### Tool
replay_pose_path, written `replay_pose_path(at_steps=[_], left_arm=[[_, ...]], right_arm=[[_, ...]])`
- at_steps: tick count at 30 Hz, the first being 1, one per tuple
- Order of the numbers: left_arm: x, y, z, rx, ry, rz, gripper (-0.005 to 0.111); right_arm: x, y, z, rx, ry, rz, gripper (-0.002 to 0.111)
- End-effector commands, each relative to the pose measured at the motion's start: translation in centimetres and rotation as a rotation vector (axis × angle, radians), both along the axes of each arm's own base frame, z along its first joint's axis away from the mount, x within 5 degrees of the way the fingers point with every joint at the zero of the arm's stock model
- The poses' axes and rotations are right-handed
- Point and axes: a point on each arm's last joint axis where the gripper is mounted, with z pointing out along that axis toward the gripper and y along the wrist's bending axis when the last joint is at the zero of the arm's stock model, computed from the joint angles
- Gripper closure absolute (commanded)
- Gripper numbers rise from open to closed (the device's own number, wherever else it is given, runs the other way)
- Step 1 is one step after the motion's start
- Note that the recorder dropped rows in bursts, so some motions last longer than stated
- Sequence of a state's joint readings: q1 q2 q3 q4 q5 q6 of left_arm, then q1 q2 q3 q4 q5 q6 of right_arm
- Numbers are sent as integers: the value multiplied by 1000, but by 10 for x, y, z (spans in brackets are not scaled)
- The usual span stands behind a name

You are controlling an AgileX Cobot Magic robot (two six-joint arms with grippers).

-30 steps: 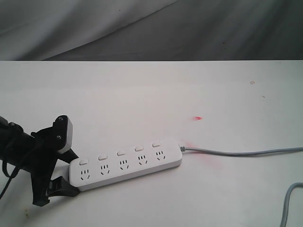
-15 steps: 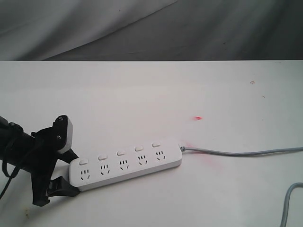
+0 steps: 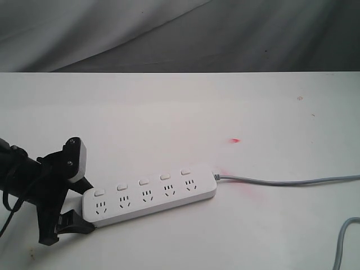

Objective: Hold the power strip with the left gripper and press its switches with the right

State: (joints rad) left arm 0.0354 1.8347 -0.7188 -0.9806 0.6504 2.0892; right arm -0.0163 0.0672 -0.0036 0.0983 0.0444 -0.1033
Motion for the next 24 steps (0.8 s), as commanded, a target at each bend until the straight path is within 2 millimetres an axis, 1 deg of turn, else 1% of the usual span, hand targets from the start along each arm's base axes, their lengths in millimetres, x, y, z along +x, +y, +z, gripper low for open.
replay_pose_path(at_steps=[1, 3, 4, 6, 8, 9, 11, 13, 17, 22, 24], left_arm=[[2, -2, 1, -9, -3, 2, 54], [2, -2, 1, -9, -3, 2, 54], [2, -2, 1, -9, -3, 2, 54], [2, -2, 1, -9, -3, 2, 54], [2, -2, 1, -9, -3, 2, 54], [2, -2, 1, -9, -3, 2, 54], [2, -2, 1, -9, -3, 2, 54], [2, -2, 1, -9, -3, 2, 54], [2, -2, 1, -9, -3, 2, 54], [2, -2, 1, -9, -3, 2, 54], [2, -2, 1, -9, -3, 2, 54]], right_arm=[[-3, 1, 21, -2, 35, 6, 108], [-4, 1, 45, -15, 48, 10, 108], [-3, 1, 59, -26, 49, 10, 108], [3, 1, 86, -39, 46, 8, 108], [13, 1, 111, -37, 42, 12, 108], [17, 1, 122, -37, 39, 10, 108], [30, 0, 133, -36, 64, 11, 108], [44, 0, 135, -35, 107, 12, 108], [65, 5, 125, 70, 199, 54, 108], [80, 24, 108, 86, 349, 176, 108], [85, 34, 107, 85, 423, 234, 108]])
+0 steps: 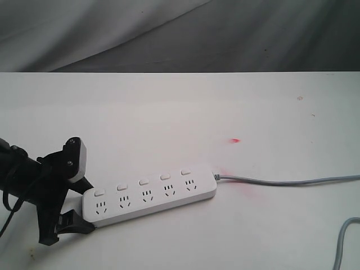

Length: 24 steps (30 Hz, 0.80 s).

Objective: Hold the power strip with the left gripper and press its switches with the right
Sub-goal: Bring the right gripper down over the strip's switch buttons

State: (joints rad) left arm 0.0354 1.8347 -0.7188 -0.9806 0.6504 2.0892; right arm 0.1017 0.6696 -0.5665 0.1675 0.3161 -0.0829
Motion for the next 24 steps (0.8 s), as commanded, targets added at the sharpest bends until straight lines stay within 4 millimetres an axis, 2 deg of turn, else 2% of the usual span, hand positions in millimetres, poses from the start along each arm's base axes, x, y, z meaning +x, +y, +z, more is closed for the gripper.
replay_pose_path(at_steps=[1, 4, 5, 8, 11, 14, 19, 24], left_arm=[[2, -2, 1, -9, -3, 2, 54], [2, -2, 1, -9, -3, 2, 54], [2, -2, 1, -9, -3, 2, 54], [2, -2, 1, -9, -3, 2, 54], [2, -2, 1, -9, -3, 2, 54], [2, -2, 1, -9, -3, 2, 54], [2, -2, 1, -9, -3, 2, 54], [2, -2, 1, -9, -3, 2, 54]], right_arm=[[13, 19, -3, -3, 147, 117, 108], [30, 30, 5, -128, 246, 229, 108], [40, 36, 4, -170, 305, 306, 108], [70, 55, 9, -247, 333, 520, 108], [104, 75, -1, -231, 377, 674, 108], [131, 91, -11, -200, 426, 808, 108], [154, 118, -30, -295, 448, 956, 108], [154, 149, -46, -385, 435, 1060, 108]])
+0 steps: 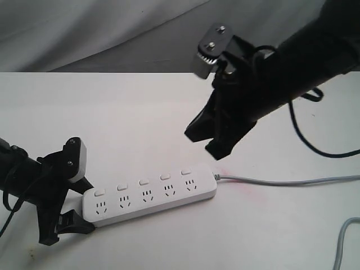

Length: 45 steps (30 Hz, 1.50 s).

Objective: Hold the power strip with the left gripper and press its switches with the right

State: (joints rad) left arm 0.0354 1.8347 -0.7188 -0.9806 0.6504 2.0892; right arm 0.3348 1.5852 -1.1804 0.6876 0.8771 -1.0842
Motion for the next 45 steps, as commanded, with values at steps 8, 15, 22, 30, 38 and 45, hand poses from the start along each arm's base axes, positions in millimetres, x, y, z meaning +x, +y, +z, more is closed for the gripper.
replay_pose_path(at_steps=[8, 15, 22, 30, 38, 45], left_arm=[[2, -2, 1, -9, -3, 2, 54], [2, -2, 1, -9, -3, 2, 54], [2, -2, 1, -9, -3, 2, 54], [2, -2, 1, -9, -3, 2, 54], [2, -2, 1, -9, -3, 2, 54], [2, -2, 1, -9, -3, 2, 54]], right_arm=[[-15, 44, -8, -13, -28, 151, 108], [-20, 43, -9, -15, 50, 140, 108], [-11, 42, -16, -36, 24, 143, 108], [43, 64, -53, -85, 39, 280, 108], [85, 89, -72, -88, -94, 309, 108], [88, 104, -96, -48, -87, 303, 97]])
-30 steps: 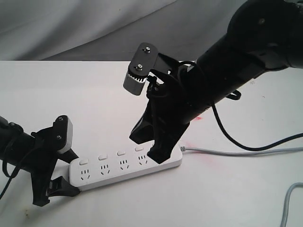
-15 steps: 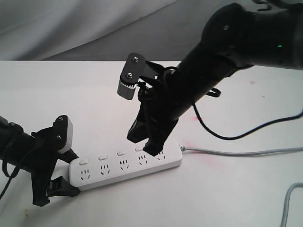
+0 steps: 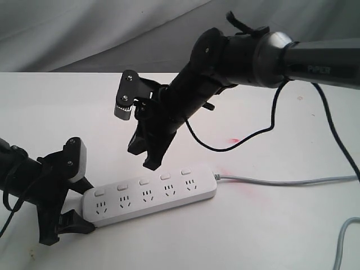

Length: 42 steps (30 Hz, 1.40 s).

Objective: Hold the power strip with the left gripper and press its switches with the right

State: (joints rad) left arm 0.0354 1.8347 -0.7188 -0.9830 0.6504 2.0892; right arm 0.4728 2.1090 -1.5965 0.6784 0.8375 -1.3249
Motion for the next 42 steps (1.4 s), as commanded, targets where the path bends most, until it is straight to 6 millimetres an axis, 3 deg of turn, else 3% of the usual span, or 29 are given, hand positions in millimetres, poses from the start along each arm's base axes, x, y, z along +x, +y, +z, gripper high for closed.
replay_pose_path(at_steps=[1, 6, 9, 25, 42], left_arm=[[2, -2, 0, -7, -3, 0, 54], [2, -2, 0, -7, -3, 0, 54], [2, -2, 0, -7, -3, 0, 54], [2, -2, 0, -7, -3, 0, 54], [2, -2, 0, -7, -3, 0, 54]], right_arm=[[1, 12, -7, 48, -7, -7, 92], [-2, 26, -21, 64, -13, 18, 71], [-5, 35, -26, 97, -14, 53, 67], [-9, 57, -59, 173, -53, 128, 65], [-6, 58, -70, 151, -78, 132, 65]])
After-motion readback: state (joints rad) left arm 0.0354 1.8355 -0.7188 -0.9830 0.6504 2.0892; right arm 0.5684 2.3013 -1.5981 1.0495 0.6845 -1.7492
